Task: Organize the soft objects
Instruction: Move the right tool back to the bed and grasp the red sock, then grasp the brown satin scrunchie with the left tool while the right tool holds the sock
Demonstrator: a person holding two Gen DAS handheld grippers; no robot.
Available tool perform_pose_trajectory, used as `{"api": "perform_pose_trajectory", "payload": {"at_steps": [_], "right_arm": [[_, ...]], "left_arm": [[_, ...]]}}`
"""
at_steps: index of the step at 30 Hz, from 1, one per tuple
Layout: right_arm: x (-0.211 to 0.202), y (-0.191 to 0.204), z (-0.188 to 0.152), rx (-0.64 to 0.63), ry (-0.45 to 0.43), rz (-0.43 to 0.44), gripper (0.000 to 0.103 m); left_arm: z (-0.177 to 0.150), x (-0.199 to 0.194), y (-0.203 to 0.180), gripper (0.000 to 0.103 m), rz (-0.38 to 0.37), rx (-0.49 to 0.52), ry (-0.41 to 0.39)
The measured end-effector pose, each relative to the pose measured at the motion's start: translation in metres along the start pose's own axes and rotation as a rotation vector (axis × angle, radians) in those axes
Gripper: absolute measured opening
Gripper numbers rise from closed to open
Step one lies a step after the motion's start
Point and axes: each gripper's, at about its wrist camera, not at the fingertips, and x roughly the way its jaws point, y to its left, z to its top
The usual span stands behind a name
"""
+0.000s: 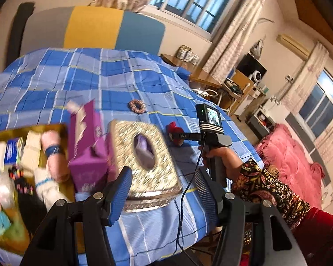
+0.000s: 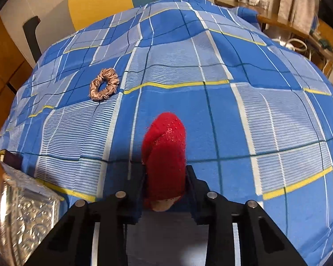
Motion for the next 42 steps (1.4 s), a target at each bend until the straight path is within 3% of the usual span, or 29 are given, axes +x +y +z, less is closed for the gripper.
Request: {"api": "perform_pose_trajectory", "payload": {"at_steps": [4, 10, 12, 20, 26, 28, 34, 42], "right_arm": [[-0.015, -0.008, -0.004, -0.019, -0.001, -0.015, 0.031], [-0.018, -0.035, -0.014, 0.105, -0.001, 0.048, 0.031], [-0.019, -0.04, -0.014, 0.141, 0.013, 0.06, 0.031], [-0.023, -0.038, -0.016, 0.169, 0.027, 0.102, 0.031], [-0.034, -0.034, -0.011, 0.164, 0.008, 0.137, 0.031], [-0.037, -0.035, -0.009, 0.177, 0.005, 0.163, 0.031], [-0.047, -0.038, -0.004, 0.201, -0.024, 0.192, 0.031], [-0.048, -0.034, -0.004, 0.207, -0.02, 0.217, 0.031]], "left_arm": [[0.031, 0.009, -0.016, 0.06, -0.041, 0.024, 0.03], [0.097, 0.042, -0.038, 0.062, -0.062, 0.017, 0.06], [0.122, 0.066, -0.043, 0.072, -0.06, 0.02, 0.085], [0.184, 0.191, -0.023, 0.072, 0.016, -0.17, 0.212], [0.188, 0.283, 0.031, 0.073, 0.07, -0.422, 0.314], [0.184, 0.306, 0.041, 0.074, 0.125, -0.436, 0.351], [0.176, 0.35, 0.071, 0.076, 0.271, -0.442, 0.352], [0.169, 0.378, 0.078, 0.076, 0.253, -0.454, 0.366]]}}
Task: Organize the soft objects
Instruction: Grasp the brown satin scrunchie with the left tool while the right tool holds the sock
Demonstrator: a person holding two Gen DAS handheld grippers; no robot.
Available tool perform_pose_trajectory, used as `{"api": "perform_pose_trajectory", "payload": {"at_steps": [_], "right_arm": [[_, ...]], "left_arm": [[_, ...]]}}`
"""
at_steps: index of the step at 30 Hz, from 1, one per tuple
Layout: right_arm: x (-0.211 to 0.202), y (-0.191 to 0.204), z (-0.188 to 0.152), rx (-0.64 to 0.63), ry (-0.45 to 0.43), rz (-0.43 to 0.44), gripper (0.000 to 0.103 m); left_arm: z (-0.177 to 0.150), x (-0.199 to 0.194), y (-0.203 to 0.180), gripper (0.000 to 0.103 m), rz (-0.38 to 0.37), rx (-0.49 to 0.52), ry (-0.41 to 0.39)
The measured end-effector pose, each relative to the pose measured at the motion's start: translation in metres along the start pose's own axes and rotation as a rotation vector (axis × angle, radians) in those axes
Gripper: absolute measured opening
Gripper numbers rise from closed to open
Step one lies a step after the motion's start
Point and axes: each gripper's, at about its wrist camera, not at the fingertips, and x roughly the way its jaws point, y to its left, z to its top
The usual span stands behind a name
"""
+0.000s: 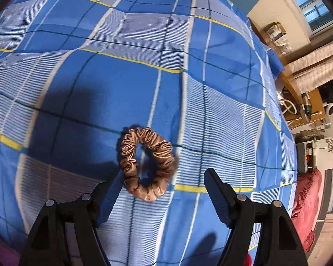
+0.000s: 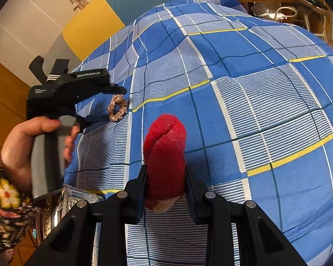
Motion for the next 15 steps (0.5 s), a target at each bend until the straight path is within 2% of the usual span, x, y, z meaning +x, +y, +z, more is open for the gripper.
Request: {"api": "perform_pose_trajectory", "payload": {"at_steps": [5, 6, 9, 15], "right_arm": [[-0.002, 0.001, -0.002, -0.006, -0.002, -0.001, 0.031], [-0.002, 0.001, -0.002, -0.005, -0.004, -0.005, 0.031], [-0.001, 0.001, -0.002, -0.012, -0.003, -0.004, 0.031], [-0.001, 0.002, -0.002, -0.022, -0.007, -0.011, 0.031]], "left_arm": [[0.001, 0.012, -0.005, 0.071, 0.059, 0.038, 0.01], [0.0, 0.011, -0.006, 0.065, 0.08, 0.05, -0.001], [-0.001, 0.009, -0.005, 0.025, 0.106, 0.064, -0.011], [-0.005, 0.003, 0.004, 0.02, 0.08, 0.05, -0.008]]}}
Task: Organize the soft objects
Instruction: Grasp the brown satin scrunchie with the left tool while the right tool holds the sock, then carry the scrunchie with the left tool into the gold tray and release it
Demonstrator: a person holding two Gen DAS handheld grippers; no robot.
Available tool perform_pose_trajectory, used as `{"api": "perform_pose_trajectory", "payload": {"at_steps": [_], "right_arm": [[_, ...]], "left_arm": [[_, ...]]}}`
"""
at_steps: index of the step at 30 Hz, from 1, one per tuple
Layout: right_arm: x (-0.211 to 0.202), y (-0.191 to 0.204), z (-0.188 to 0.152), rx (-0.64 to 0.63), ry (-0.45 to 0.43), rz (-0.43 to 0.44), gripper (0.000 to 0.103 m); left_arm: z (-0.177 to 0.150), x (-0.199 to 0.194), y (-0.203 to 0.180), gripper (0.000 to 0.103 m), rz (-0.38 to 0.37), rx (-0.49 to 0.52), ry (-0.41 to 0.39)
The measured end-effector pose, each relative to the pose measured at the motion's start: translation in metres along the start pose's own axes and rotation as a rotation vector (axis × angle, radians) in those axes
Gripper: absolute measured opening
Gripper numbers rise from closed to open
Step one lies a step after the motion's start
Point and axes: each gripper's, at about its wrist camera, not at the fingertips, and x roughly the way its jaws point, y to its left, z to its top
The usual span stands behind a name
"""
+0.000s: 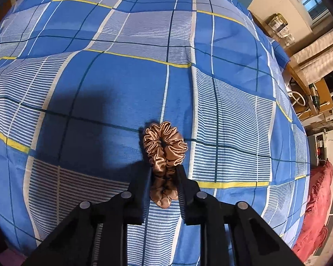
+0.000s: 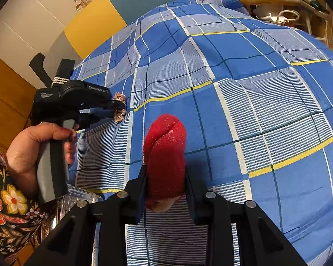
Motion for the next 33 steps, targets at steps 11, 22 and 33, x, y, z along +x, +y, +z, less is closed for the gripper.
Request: {"api": "perform_pose_trajectory", "payload": {"at_steps": [11, 22, 33], "right_arm": [[0.0, -0.002, 0.002, -0.02, -0.023, -0.031, 0.031], [-0.003, -0.002, 0.002, -0.062, -0.067, -0.091, 0.031], [-0.001, 0.001, -0.002, -0.112, -0.083, -0.141, 0.031]], "left_arm": [[-0.01, -0.056, 0.0, 0.02, -0.077, 0.002, -0.084], [-0.036, -0.121, -0.015, 0.02, -0.187, 0.065, -0.163], [-0.079, -0.208, 0.009, 0.02, -0.33, 0.095, -0.238]]}}
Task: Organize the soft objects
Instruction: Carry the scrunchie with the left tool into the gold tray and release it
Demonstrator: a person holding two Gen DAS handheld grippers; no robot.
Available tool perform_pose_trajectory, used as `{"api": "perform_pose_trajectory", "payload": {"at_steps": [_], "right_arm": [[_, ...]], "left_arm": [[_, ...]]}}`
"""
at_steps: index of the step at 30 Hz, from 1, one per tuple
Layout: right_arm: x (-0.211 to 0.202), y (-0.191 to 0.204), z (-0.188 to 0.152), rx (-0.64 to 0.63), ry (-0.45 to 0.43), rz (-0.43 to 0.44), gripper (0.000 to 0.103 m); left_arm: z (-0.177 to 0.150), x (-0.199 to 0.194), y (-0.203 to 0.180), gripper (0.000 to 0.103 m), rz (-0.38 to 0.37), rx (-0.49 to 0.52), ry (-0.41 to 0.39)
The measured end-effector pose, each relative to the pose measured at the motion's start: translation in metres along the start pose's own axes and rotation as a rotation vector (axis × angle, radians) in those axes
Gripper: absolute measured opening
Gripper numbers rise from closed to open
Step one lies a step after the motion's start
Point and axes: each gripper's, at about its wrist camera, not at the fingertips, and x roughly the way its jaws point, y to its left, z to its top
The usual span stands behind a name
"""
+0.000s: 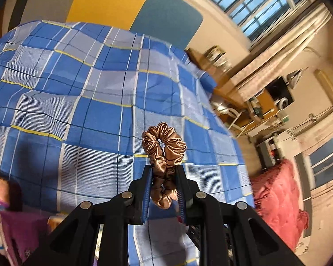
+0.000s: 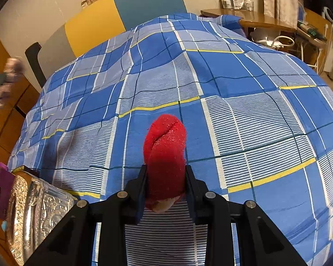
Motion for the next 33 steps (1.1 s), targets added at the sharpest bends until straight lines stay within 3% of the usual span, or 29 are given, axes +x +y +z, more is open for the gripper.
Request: {"api": "perform_pose_trajectory", "payload": {"at_steps": [8, 18, 25, 29, 33], "right_arm": [[-0.002, -0.002, -0.001, -0.018, -0.022, -0.036, 0.031], [-0.009, -0.005, -0.003, -0.007, -0.052, -0.056, 0.031], [-0.01, 0.0, -0.004, -0.04, -0.083, -0.07, 0.031], [-0.02, -0.002, -0.004, -0.016, -0.129, -0.041, 0.031], [-0.033, -0.001, -0.002, -0.024, -0.206, -0.037, 0.031]], "left_arm": [[-0.029, -0.097, 0.008, 0.02, -0.028, 0.104, -0.097], [-0.097, -0.184, 0.098, 0.02, 0.103, 0.125, -0.17], [-0.149, -0.208, 0.185, 0.02, 0.241, 0.015, -0.184], [-0.174, -0.2, 0.234, 0.02, 0.274, -0.096, -0.158], [-0.194, -0.189, 0.273, 0.02, 0.333, -0.141, -0.119]]}}
